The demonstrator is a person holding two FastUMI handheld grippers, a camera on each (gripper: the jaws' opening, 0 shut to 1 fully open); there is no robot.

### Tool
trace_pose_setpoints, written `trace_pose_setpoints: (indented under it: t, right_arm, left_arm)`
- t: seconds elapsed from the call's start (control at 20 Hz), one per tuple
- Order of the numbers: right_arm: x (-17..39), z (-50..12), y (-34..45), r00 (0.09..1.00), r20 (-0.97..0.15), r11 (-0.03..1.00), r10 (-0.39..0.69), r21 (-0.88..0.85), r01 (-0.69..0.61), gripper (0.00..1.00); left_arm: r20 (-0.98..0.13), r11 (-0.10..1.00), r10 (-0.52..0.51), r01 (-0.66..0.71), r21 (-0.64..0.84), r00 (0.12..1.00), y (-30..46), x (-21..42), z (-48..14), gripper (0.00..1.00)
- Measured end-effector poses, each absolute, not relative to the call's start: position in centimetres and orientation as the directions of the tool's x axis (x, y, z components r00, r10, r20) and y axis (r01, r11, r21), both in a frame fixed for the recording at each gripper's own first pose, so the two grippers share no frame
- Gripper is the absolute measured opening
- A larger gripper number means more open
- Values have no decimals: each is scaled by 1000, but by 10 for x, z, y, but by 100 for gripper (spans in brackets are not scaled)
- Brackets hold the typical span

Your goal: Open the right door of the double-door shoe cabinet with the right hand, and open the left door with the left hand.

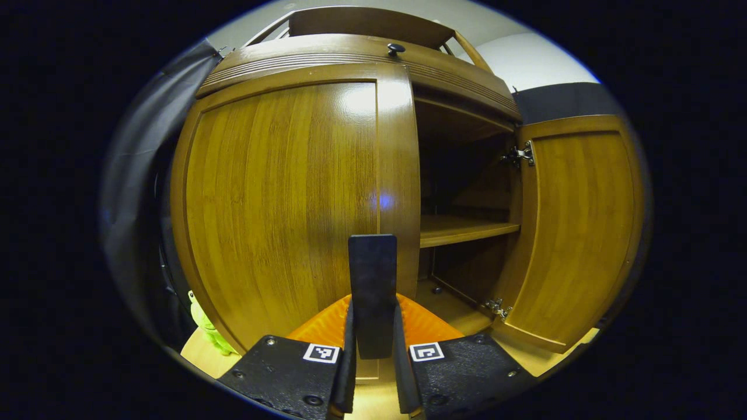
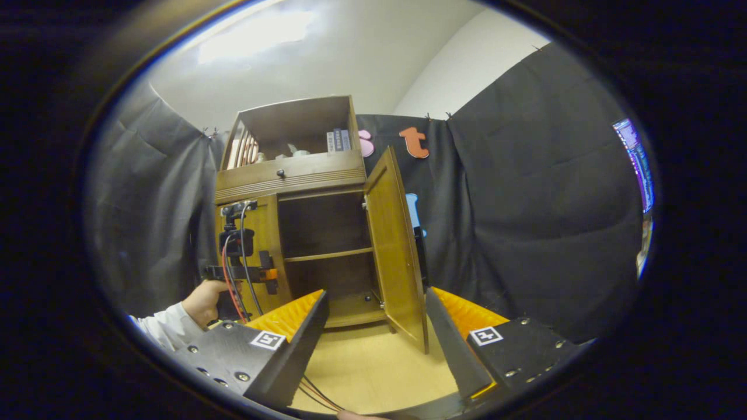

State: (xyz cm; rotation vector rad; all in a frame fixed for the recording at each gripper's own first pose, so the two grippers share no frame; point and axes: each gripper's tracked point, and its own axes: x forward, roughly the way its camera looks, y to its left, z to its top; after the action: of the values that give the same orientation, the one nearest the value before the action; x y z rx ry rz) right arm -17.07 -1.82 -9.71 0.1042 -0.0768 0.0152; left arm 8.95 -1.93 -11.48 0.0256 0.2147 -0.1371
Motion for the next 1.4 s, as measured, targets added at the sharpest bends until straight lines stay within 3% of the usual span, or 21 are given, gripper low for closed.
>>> trace_pose_setpoints:
  t: [0.25, 0.3, 0.65, 0.8, 0.85, 0.9, 1.0, 1.05, 1.1, 1.15, 1.2, 1.25, 1.4]
  right_arm:
    - [-172, -87, -22, 996, 93, 999, -9, 52, 4, 94]
    - [-172, -87, -19, 995, 95, 999, -2, 38, -2, 99]
    - [-173, -89, -20, 997, 82, 1000, 4, -9, -3, 95]
    - [-173, -87, -24, 996, 90, 1000, -5, 2, 5, 99]
    - [-172, -86, -25, 996, 90, 1000, -7, 8, 6, 95]
    - [-173, -85, -26, 996, 89, 1000, -7, 11, 6, 99]
    - [-172, -87, -29, 996, 86, 1000, -11, 9, 10, 94]
    - [-172, -87, -30, 996, 85, 1000, -12, 9, 11, 99]
    - [-171, -87, -30, 996, 85, 1000, -11, 12, 10, 94]
    - [-172, -87, -31, 996, 83, 1000, -11, 14, 10, 99]
    - [-171, -87, -30, 997, 82, 1000, -11, 13, 10, 94]
    - [-170, -87, -31, 997, 83, 1000, -11, 11, 10, 99]
    - [-168, -89, -28, 997, 79, 1000, -5, 9, 4, 99]
  left_arm:
    - [-204, 986, -165, 169, 3, 965, -10, 54, -108, 30]
    - [-195, 985, -169, 172, -3, 966, -7, 46, -105, 30]
    - [-184, 977, -207, 211, 2, 961, 16, -2, -94, 29]
    - [-193, 977, -209, 213, 0, 959, 27, -18, -91, 30]
    - [-192, 977, -209, 213, -2, 959, 32, -23, -90, 30]
    - [-190, 978, -207, 211, -3, 960, 36, -27, -90, 29]
    - [-187, 981, -192, 194, -10, 963, 45, -39, -86, 29]
    - [-187, 983, -182, 183, -12, 966, 51, -44, -86, 29]
    - [-190, 985, -171, 172, -11, 967, 56, -49, -84, 30]
    - [-192, 987, -161, 163, -10, 968, 61, -53, -83, 29]
    - [-194, 988, -155, 157, -5, 969, 65, -57, -82, 29]
    - [-195, 989, -146, 147, -8, 970, 70, -60, -82, 27]
    - [-195, 992, -124, 124, -13, 973, 80, -68, -79, 26]
